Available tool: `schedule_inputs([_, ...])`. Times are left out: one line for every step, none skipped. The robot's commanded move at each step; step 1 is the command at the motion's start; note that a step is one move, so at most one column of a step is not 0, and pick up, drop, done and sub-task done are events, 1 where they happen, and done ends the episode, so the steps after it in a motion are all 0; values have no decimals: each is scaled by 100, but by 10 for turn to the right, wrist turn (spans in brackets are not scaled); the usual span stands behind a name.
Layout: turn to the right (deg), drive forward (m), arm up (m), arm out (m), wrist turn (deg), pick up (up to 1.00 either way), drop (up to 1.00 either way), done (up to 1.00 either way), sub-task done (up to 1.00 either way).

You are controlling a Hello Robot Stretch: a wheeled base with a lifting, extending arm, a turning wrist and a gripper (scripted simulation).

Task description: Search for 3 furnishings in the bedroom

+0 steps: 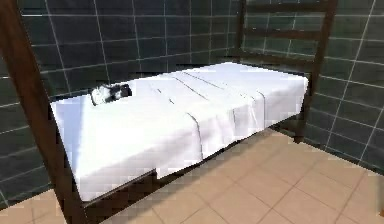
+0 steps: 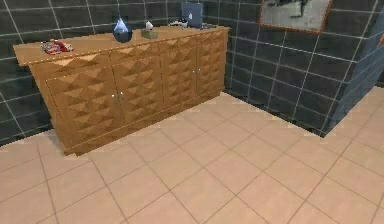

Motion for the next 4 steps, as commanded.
schedule_inputs([0,0,0,0,0,0,0,0,100])
schedule_inputs([-450,0,0,0,0,0,0,0,0])
schedule_inputs([-450,0,0,0,0,0,0,0,0])
schedule_inputs([-90,0,0,0,0,0,0,0,0])
